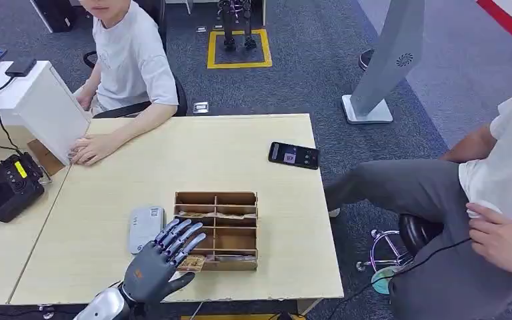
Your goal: Pass the card to the sensor for recognition and then transmit it.
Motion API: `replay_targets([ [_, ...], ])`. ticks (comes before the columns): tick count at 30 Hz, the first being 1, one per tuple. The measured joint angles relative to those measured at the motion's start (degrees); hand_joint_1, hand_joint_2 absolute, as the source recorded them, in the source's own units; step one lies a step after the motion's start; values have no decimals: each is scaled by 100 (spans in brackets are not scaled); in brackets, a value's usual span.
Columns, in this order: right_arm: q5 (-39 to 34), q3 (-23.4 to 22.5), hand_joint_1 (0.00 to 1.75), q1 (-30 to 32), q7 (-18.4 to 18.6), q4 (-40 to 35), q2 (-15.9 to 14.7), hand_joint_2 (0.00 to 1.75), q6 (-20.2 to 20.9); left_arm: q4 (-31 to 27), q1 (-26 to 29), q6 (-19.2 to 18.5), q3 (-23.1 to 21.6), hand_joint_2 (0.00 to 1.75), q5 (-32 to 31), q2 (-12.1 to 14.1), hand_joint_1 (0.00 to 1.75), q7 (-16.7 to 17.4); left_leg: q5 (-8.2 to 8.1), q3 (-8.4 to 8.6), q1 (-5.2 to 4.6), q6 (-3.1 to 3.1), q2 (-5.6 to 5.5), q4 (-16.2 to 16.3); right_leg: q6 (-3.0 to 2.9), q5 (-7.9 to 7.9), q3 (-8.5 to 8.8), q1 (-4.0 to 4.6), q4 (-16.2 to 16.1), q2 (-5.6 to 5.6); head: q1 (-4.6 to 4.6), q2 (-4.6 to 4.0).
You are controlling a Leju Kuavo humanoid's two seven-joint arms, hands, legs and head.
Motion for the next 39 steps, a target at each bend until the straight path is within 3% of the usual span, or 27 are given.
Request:
replay_targets([
  [39,-105,59,0,-13,55,0,0,0,-26,321,-186,-103,-140,175,-164,-35,0,136,0,-3,0,0,0,0,0,0,-3,0,0,0,0,0],
])
